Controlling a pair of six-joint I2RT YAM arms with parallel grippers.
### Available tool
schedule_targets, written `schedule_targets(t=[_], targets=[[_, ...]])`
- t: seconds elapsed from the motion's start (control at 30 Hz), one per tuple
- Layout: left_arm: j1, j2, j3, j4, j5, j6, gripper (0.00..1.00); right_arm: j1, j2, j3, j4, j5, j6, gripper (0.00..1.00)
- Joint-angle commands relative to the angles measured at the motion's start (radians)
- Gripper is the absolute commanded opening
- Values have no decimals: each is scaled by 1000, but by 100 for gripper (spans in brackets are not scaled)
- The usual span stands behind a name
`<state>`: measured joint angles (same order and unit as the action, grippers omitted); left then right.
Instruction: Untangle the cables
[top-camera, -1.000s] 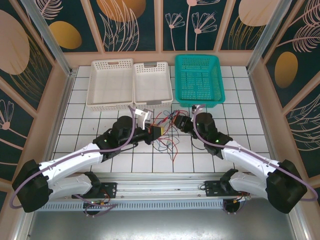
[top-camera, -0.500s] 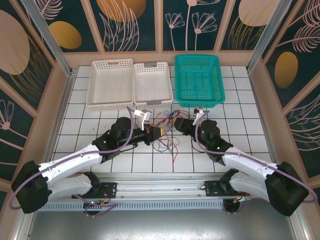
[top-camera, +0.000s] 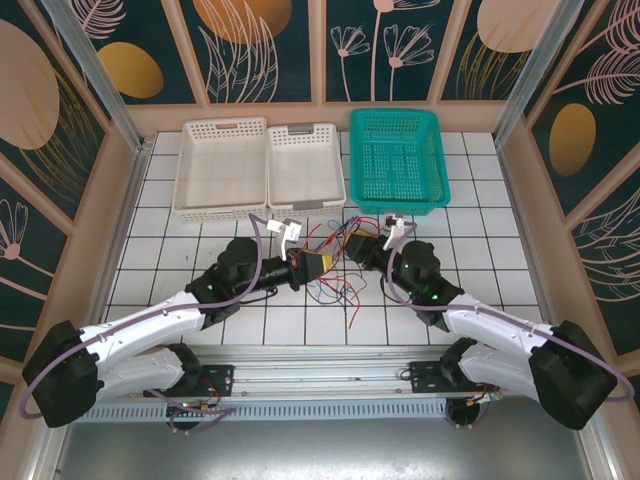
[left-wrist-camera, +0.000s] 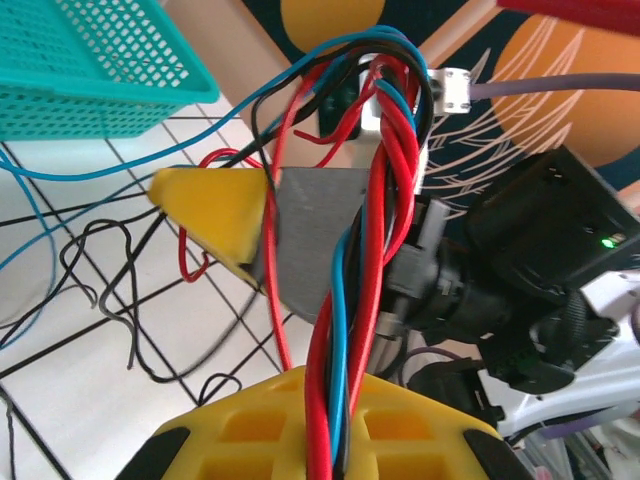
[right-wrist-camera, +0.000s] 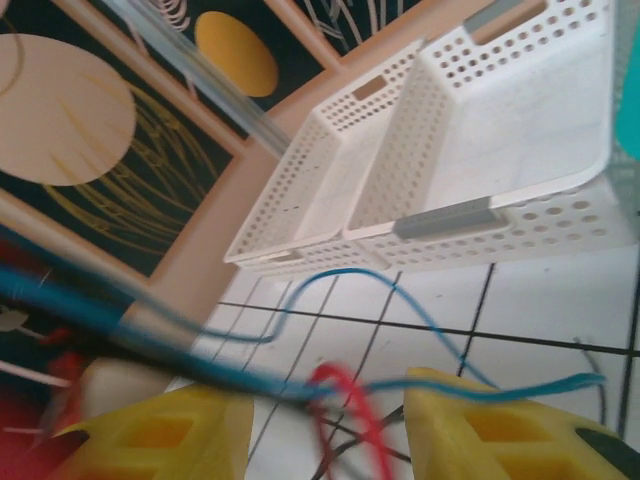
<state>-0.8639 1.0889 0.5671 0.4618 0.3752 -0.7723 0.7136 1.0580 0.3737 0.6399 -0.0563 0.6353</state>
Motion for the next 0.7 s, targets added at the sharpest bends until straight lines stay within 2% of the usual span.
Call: schedule_targets(t=[0.0, 0.07, 0.1, 0.2, 0.33, 0.43, 0.57, 0.67], targets=[[2, 2, -19, 111, 69, -38, 0, 4, 17, 31, 27, 99, -35, 43], [3, 2, -27, 118, 85, -40, 0, 6, 13, 28, 53, 127, -49, 42], [2, -1, -29, 110, 89, -39, 0, 5, 4, 29, 59, 135, -62, 38], [3, -15, -31, 63, 87, -19, 0, 4, -35, 44, 23, 161, -98, 16], [2, -43, -4, -122, 41, 77, 1, -5, -109, 74, -118, 214, -132, 0], [3, -55, 14, -251, 7, 152, 15, -39, -173, 80, -220, 250, -128, 0], [2, -42, 40, -357, -5, 220, 50, -123, -241, 74, -290, 187, -115, 0], [2, -31, 54, -364, 6, 232, 69, -160, -265, 70, -289, 95, -108, 0]])
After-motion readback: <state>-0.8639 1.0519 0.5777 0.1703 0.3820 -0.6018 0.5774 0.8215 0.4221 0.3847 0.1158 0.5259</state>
